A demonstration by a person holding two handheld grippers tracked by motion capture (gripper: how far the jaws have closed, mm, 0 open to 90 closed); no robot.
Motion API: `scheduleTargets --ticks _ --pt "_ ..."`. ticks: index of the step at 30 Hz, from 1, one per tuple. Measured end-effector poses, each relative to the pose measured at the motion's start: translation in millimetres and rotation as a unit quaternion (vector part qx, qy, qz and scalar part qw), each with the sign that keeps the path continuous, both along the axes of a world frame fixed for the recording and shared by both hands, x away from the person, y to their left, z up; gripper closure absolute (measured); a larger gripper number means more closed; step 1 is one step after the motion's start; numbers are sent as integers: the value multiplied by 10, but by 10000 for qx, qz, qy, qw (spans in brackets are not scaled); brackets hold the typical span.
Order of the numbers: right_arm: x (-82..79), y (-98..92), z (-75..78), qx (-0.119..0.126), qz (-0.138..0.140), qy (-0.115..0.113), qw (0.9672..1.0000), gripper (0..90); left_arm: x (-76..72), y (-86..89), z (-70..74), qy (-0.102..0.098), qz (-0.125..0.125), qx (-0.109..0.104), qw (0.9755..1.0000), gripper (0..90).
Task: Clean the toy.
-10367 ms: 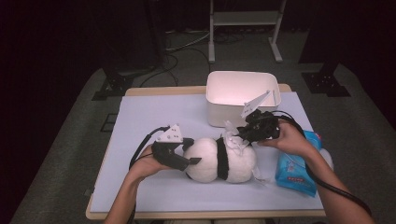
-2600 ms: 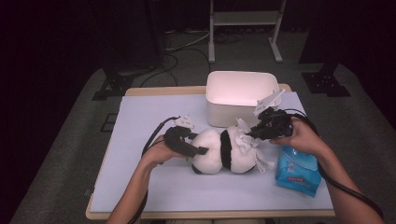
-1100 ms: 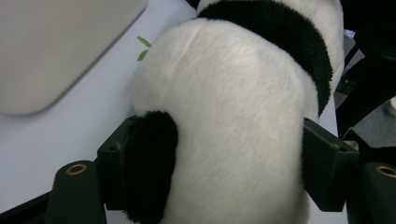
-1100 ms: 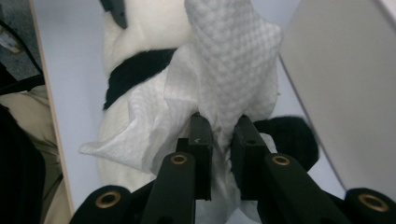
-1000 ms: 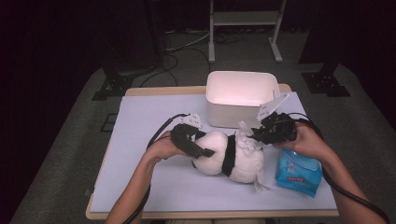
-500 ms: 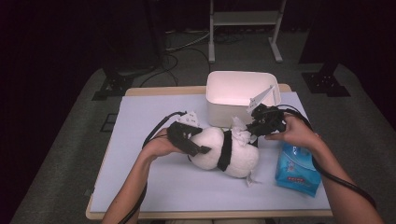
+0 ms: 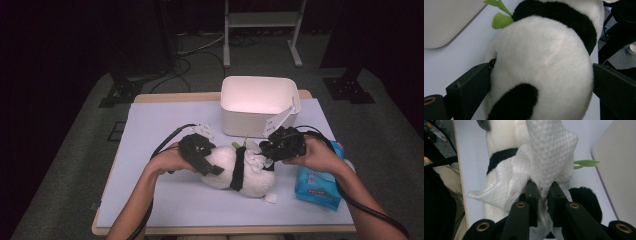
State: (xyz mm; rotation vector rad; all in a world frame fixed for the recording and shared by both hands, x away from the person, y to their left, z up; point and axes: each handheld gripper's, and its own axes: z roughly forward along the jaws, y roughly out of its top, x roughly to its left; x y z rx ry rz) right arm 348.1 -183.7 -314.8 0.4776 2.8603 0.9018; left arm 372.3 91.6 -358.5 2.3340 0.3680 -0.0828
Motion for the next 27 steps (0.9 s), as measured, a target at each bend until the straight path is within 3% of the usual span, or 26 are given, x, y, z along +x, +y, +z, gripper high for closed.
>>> scheduleTargets --ticks 8,11,12,15,16,18,20,27 --pt "-86 35 -8 -14 166 33 9999 801 16 -98 13 71 -149 146 9998 27" --pt "-99 44 -7 -31 208 56 9998 800 -21 -140 13 -186 -364 265 9988 78" --pt "-94 43 4 -39 194 46 9998 800 -37 -142 18 -301 -369 254 9985 182" --pt "-59 18 63 -24 109 -47 9999 801 -39 -98 86 -643 -293 9 9975 254" --pt "-42 9 91 6 34 -88 10000 801 -39 -90 116 -721 -261 0 9971 397" --pt "-21 1 115 4 -15 -117 9999 801 -33 -88 151 -720 -213 -102 9971 387" --pt "92 -7 179 -9 -67 -46 10000 801 -25 -126 194 -819 -332 -21 9961 393" --pt "323 38 183 -211 -285 -7 9994 800 -22 -129 202 -897 -469 16 9949 405"
